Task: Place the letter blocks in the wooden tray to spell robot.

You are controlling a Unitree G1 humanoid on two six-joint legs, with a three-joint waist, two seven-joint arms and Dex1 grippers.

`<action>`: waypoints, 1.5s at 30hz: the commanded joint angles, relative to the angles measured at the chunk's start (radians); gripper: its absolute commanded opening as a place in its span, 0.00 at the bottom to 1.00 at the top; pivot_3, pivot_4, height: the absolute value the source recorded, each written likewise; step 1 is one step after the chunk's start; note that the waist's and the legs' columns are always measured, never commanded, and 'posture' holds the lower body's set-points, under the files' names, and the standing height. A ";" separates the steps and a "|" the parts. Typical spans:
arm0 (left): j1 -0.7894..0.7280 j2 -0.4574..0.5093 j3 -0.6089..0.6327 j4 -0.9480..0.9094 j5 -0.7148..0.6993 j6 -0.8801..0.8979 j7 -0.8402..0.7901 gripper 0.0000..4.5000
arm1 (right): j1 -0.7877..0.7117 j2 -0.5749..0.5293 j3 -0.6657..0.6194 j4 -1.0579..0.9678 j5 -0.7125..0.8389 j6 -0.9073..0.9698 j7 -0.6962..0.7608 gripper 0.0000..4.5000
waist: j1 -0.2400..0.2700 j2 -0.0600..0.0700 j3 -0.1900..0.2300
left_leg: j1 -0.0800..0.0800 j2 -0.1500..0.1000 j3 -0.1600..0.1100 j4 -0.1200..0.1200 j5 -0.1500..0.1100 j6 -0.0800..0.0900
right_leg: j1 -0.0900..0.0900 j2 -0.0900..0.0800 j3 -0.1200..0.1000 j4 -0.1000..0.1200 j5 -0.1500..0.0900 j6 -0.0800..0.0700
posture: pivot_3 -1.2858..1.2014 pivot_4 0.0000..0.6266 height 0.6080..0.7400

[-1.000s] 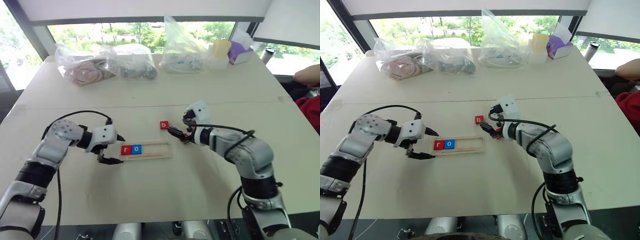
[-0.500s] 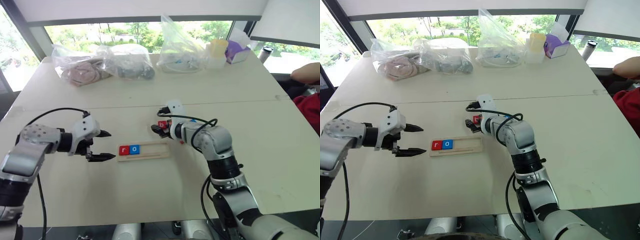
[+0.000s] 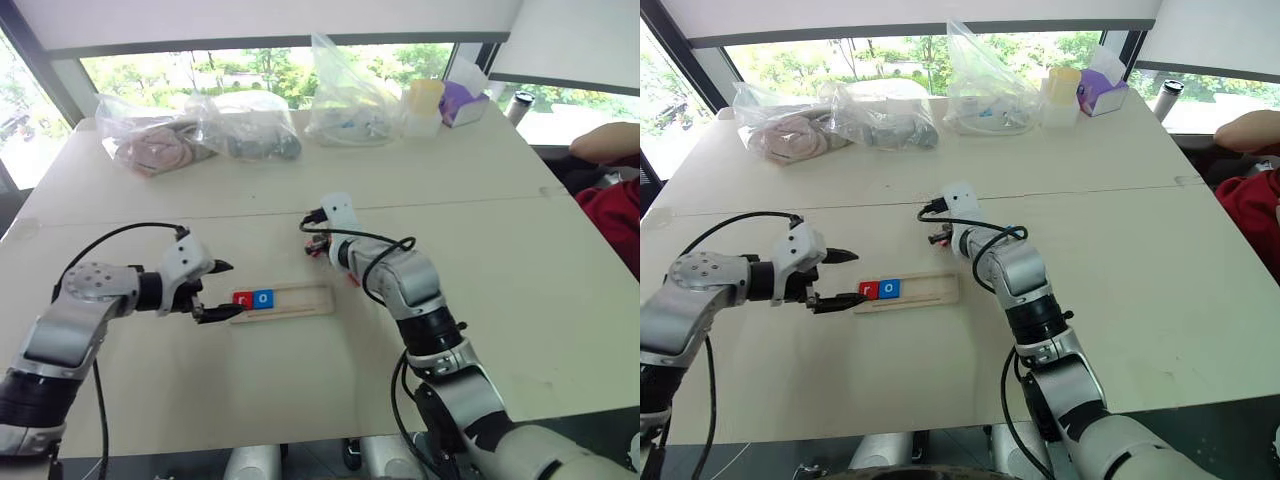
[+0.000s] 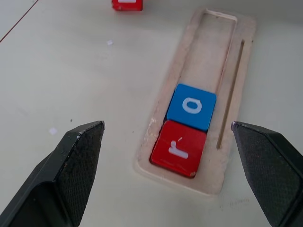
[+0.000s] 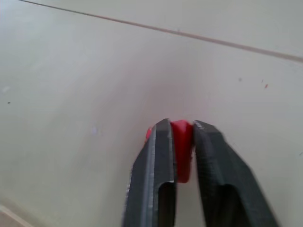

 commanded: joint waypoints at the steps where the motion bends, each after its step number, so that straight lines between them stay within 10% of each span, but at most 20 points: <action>1: -0.021 -0.004 -0.008 -0.015 -0.007 -0.007 -0.004 1.00 | -0.008 -0.095 -0.064 -0.172 -0.019 0.051 0.013 0.11 | 0.004 0.000 0.000 | -0.002 0.000 0.000 0.000 0.000 0.000 | -0.001 -0.001 0.000 0.000 0.000 0.000 | 0.52 0.24 1.00; 12: -0.094 -0.043 -0.046 0.048 -0.003 -0.014 -0.025 1.00 | 0.094 -0.042 -0.236 -0.471 0.095 0.394 0.050 0.11 | -0.006 0.000 0.000 | -0.002 0.003 0.002 -0.002 0.000 0.000 | -0.005 0.002 0.001 0.001 -0.001 -0.002 | 0.52 0.24 1.00; 15: -0.098 -0.039 -0.047 0.052 -0.001 -0.017 -0.029 1.00 | 0.095 -0.016 -0.228 -0.435 0.091 0.358 0.052 0.29 | -0.004 0.000 0.000 | -0.002 0.004 0.003 -0.002 0.000 0.000 | -0.006 0.006 0.000 0.001 -0.001 -0.004 | 0.52 0.24 1.00; 21: -0.064 -0.019 -0.043 0.025 0.009 -0.007 -0.022 1.00 | 0.049 -0.008 -0.123 -0.247 0.042 0.227 0.046 0.96 | -0.005 0.000 0.000 | -0.002 0.005 0.005 -0.002 0.000 0.000 | -0.006 0.007 0.001 0.001 -0.001 -0.004 | 0.52 0.24 1.00; 32: 0.001 -0.023 -0.019 -0.038 -0.008 0.026 0.031 1.00 | 0.005 0.059 -0.082 0.008 -0.028 0.111 -0.010 0.96 | -0.005 0.000 0.000 | -0.003 0.006 0.006 -0.002 0.000 0.000 | -0.007 0.007 0.001 0.000 0.000 -0.005 | 0.52 0.24 1.00; 40: 0.006 -0.025 -0.025 -0.039 -0.006 0.021 0.050 1.00 | 0.002 0.072 -0.057 0.059 -0.067 0.056 -0.013 0.25 | -0.009 0.000 0.000 | -0.001 0.008 0.006 -0.002 0.000 0.000 | -0.006 0.010 0.001 0.001 0.000 -0.004 | 0.52 0.24 1.00; 45: 0.000 -0.023 -0.024 -0.058 -0.028 0.034 0.039 1.00 | 0.000 -0.010 -0.104 -0.125 -0.067 0.063 0.008 0.26 | -0.004 0.000 0.001 | -0.003 0.009 0.006 -0.002 0.000 0.000 | -0.008 0.011 0.001 0.001 0.000 -0.005 | 0.52 0.24 1.00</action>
